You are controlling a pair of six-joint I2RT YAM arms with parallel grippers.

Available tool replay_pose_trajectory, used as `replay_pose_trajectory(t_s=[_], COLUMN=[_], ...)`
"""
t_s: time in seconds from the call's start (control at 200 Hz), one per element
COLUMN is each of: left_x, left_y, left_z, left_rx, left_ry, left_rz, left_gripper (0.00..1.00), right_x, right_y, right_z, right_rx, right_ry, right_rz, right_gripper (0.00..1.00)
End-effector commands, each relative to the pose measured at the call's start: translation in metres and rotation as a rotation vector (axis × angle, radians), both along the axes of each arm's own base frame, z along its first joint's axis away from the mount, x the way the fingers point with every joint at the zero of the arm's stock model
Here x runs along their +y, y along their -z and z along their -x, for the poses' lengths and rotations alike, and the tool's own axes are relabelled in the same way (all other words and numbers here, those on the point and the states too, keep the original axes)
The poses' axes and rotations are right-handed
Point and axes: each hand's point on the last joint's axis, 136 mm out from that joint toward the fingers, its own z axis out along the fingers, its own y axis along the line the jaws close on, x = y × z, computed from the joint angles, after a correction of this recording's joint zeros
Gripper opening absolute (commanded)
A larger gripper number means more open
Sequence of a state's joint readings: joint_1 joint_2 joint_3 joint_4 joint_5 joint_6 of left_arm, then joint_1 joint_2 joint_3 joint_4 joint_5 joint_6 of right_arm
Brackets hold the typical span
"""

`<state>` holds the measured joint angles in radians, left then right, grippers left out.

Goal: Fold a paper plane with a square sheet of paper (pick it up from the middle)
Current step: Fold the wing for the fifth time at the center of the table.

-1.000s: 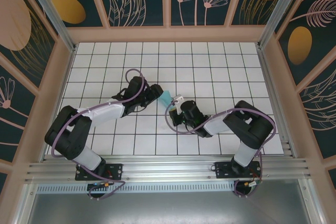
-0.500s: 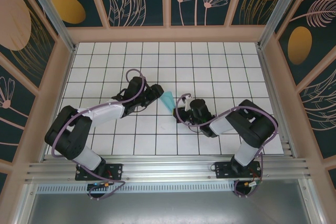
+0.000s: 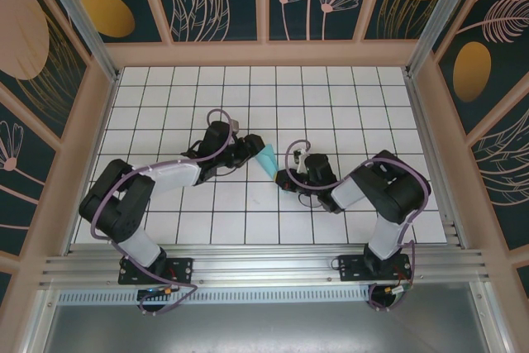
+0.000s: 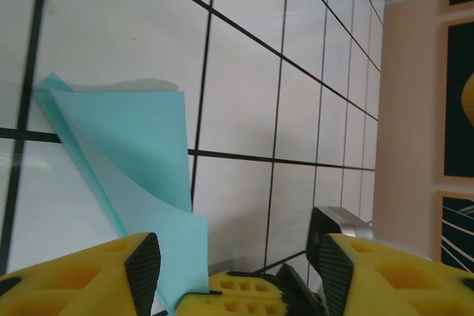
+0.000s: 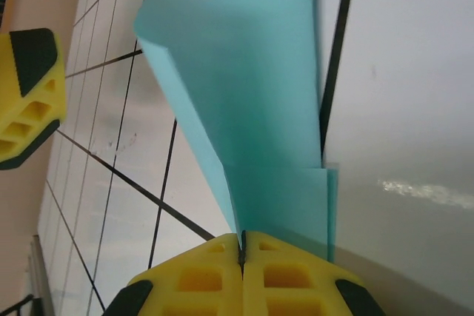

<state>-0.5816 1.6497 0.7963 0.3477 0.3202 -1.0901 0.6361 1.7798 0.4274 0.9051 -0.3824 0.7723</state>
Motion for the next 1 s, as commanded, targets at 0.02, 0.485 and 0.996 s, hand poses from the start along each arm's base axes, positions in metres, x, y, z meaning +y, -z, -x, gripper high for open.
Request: replay_pose_trajectory(t_s=[0.02, 0.485, 0.996], left_x=[-0.015, -0.056, -0.058], left_y=[-0.001, 0.020, 0.048], left_z=[0.004, 0.015, 0.011], left_rx=[-0.009, 0.013, 0.034], left_ry=[0.072, 0.220, 0.232], left_rz=[0.066, 0.100, 0.045], left_gripper=[0.61, 0.61, 0.60], right_x=[0.003, 0.000, -0.007], right_y=[-0.006, 0.000, -0.001], right_z=[0.000, -0.004, -0.002], right_rx=[0.082, 0.226, 0.226], right_ry=[0.018, 0.064, 0.072], right_rz=[-0.095, -0.164, -0.078], right_gripper=[0.00, 0.00, 0.12])
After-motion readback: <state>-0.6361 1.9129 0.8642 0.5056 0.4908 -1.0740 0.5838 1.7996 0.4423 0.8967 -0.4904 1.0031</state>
